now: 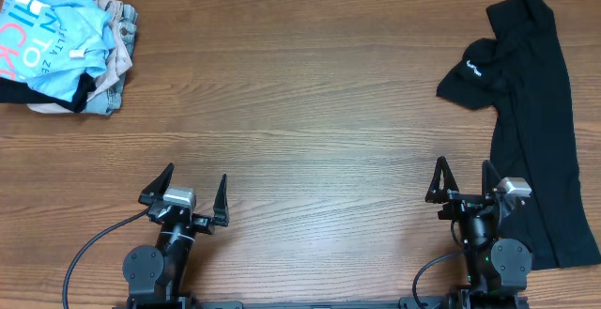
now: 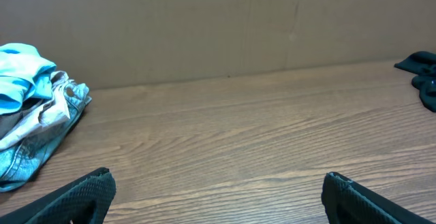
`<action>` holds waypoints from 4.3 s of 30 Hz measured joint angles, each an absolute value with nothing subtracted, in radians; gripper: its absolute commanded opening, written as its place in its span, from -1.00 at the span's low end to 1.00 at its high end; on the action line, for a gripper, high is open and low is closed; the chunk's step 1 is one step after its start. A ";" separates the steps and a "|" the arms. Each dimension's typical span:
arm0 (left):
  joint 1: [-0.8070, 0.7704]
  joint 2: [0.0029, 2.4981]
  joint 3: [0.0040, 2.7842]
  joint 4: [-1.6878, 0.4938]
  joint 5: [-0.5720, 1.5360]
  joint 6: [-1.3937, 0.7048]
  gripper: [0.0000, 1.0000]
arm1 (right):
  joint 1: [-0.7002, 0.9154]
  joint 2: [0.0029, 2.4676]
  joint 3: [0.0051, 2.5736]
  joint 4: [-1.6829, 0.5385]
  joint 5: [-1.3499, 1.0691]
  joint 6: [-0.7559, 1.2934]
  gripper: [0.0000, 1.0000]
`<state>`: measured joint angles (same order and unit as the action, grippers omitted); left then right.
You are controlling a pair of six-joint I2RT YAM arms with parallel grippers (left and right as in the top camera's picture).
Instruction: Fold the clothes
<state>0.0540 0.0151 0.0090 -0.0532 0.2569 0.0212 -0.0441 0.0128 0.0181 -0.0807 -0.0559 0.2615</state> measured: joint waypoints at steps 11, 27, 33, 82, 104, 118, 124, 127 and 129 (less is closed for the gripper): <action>0.054 0.015 0.009 -0.053 0.257 0.021 1.00 | -0.044 0.013 0.019 -0.081 -0.056 0.262 1.00; 0.054 0.015 0.009 -0.053 0.257 0.021 1.00 | -0.044 0.013 0.018 -0.081 -0.053 0.261 1.00; 0.054 0.015 0.009 -0.053 0.257 0.021 0.99 | -0.044 0.013 0.018 -0.082 -0.011 0.261 1.00; 0.054 0.886 1.136 -0.764 0.350 0.195 1.00 | -0.044 1.228 1.491 -0.876 -0.019 0.176 1.00; 0.054 1.407 1.237 -0.804 0.428 0.194 1.00 | -0.157 1.964 1.536 -0.693 0.033 0.136 0.57; 0.054 1.434 1.237 -0.806 0.431 0.194 1.00 | -0.146 2.154 1.543 -0.739 0.023 0.178 0.37; 0.054 1.434 1.237 -0.808 0.430 0.194 1.00 | -0.142 2.179 1.569 -0.741 0.044 0.193 -0.51; 0.054 1.434 1.237 -0.807 0.430 0.194 0.99 | -0.142 2.184 1.573 -0.733 0.035 0.200 -0.92; 0.054 1.434 1.237 -0.805 0.427 0.194 1.00 | -0.141 2.184 1.575 -0.739 -0.003 0.207 -0.92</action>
<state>0.0540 1.4342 1.2369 -0.8047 0.4271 0.1940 -0.1406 2.1838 1.5749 -0.7391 -0.0029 0.2073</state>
